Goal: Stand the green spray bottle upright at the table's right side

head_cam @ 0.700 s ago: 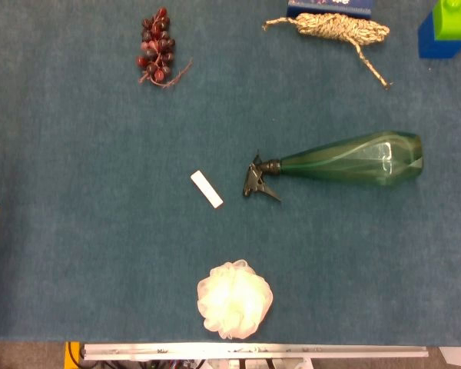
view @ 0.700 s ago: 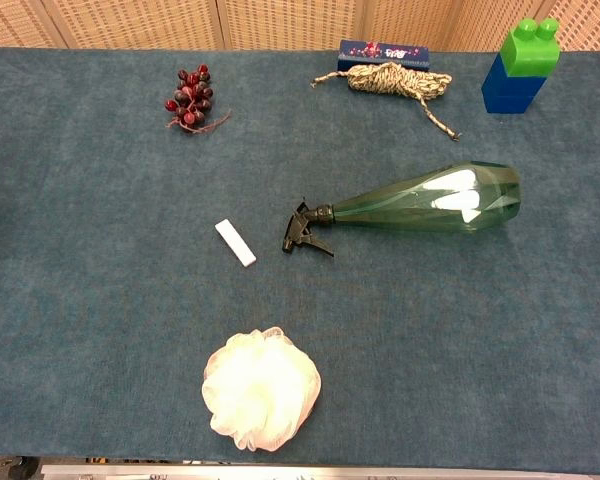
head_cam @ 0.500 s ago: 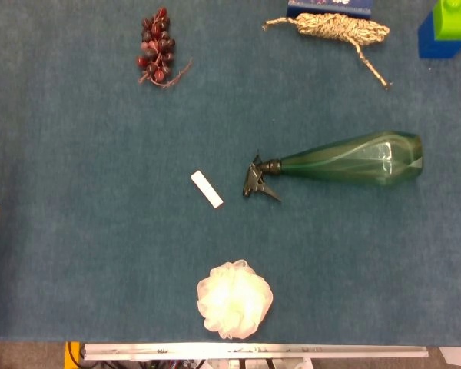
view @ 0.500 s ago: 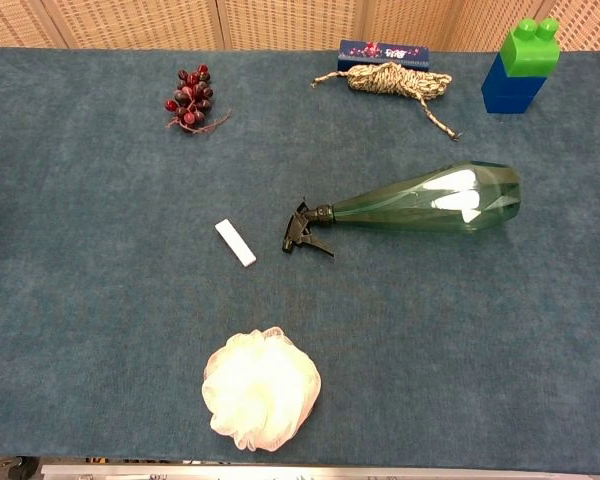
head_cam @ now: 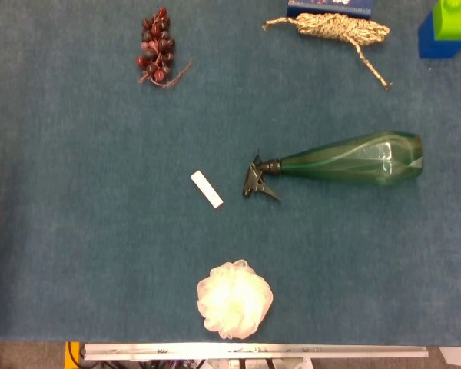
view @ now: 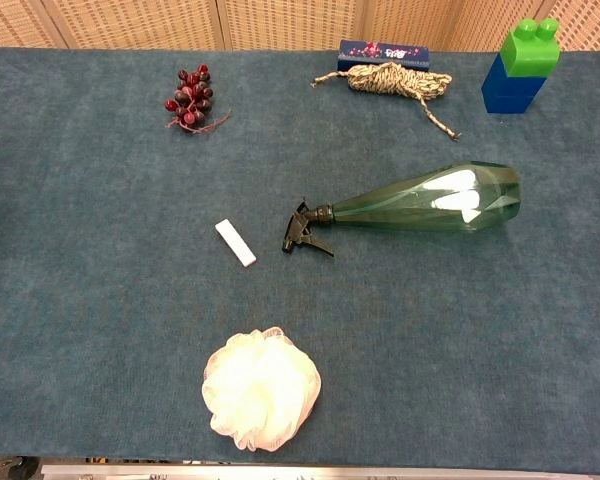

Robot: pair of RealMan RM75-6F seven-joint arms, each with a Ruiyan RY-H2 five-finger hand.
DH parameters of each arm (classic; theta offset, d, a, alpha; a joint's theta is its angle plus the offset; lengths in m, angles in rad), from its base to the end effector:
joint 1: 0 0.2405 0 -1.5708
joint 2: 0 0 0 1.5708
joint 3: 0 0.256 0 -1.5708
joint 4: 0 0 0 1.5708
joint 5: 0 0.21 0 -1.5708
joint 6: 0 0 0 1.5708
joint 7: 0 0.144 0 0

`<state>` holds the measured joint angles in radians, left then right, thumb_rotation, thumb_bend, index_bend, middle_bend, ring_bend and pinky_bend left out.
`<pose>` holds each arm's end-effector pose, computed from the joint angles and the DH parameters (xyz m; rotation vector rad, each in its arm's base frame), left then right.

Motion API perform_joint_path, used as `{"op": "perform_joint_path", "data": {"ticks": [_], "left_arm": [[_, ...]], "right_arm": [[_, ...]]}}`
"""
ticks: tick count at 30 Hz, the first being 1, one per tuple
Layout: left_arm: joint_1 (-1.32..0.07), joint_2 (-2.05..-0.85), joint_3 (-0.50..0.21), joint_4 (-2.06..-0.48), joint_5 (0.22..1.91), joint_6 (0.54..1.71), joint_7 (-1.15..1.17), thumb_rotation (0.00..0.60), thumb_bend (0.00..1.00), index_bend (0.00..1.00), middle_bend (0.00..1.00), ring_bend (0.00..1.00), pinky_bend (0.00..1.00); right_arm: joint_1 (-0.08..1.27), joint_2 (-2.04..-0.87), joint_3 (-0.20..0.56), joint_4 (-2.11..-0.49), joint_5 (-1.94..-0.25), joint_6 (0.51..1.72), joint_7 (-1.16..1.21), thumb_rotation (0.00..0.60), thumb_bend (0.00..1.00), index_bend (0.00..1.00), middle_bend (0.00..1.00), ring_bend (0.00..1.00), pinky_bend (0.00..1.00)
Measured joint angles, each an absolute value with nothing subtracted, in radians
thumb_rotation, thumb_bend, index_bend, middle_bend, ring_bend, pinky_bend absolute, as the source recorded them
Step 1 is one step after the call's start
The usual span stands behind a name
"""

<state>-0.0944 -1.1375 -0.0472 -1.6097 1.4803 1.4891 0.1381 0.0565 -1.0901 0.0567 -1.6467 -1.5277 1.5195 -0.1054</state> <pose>-0.3107 0.1834 0.1546 -1.4115 -0.8126 -0.8133 -0.3051 -0.1733 0.1690 1.4016 -0.8027 0.8515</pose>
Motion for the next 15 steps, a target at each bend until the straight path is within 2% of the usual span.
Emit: {"op": "perform_joint_path", "data": {"ticks": [7,15], "left_arm": [[-0.095,-1.137,-0.047,-1.610,1.480,1.489,0.138,0.600,0.00,0.00,0.00,0.00,0.00],[-0.094,-1.137,-0.047,-1.610,1.480,1.489,0.139,0.600,0.00,0.00,0.00,0.00,0.00]], "right_arm": [[0.054,-1.086,0.059,-1.646,-1.536,1.531,-0.099,0.600,0.00,0.53,0.33,0.24,0.47],[0.059,-1.090,0.048,-1.642,-1.548,1.513,-0.101,0.600,0.00,0.51,0.33,0.22,0.39]]}}
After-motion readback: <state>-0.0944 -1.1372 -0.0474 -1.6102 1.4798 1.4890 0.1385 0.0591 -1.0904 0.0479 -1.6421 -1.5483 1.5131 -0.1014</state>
